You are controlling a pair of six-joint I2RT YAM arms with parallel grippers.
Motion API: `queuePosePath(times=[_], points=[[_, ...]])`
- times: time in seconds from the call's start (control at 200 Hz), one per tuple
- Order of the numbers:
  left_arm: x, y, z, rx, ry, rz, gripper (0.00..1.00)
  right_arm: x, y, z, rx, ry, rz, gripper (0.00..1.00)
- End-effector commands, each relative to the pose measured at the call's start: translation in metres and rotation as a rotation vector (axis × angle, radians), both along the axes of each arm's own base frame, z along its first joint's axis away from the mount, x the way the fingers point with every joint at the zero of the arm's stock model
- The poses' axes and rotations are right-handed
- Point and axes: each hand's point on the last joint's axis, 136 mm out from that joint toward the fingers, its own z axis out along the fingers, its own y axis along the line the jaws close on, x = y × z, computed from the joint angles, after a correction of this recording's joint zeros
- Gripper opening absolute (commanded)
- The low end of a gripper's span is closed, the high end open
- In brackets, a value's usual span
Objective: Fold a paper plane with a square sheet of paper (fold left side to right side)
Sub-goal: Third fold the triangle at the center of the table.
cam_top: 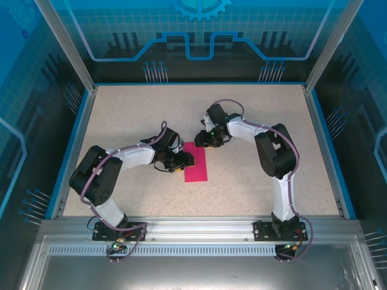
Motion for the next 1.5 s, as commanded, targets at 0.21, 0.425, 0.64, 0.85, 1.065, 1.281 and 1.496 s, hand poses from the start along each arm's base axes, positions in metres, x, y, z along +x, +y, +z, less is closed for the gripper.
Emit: queuePosePath(times=[0.21, 0.425, 0.64, 0.85, 1.065, 1.281, 1.496], points=[[0.003, -0.002, 0.000, -0.011, 0.012, 0.000, 0.44, -0.007, -0.011, 0.041, -0.003, -0.129, 0.016, 0.56], [0.003, -0.002, 0.003, -0.012, 0.008, 0.001, 0.30, -0.031, -0.033, 0.058, 0.002, -0.237, 0.041, 0.60], [0.001, -0.002, 0.008, -0.023, 0.005, 0.003, 0.15, -0.069, -0.040, 0.066, 0.026, -0.418, 0.121, 0.69], [-0.001, -0.006, 0.013, -0.052, 0.015, -0.003, 0.07, -0.127, -0.023, 0.062, -0.113, -0.660, 0.351, 0.81], [-0.005, -0.011, 0.020, -0.083, 0.036, -0.027, 0.05, -0.167, 0.005, 0.054, -0.194, -0.814, 0.528, 0.91], [-0.005, -0.013, 0.023, -0.090, 0.047, -0.031, 0.05, -0.177, 0.029, 0.034, -0.251, -0.839, 0.641, 0.91], [-0.008, -0.012, 0.023, -0.086, 0.060, -0.038, 0.04, -0.168, 0.047, 0.025, -0.262, -0.836, 0.663, 0.82]])
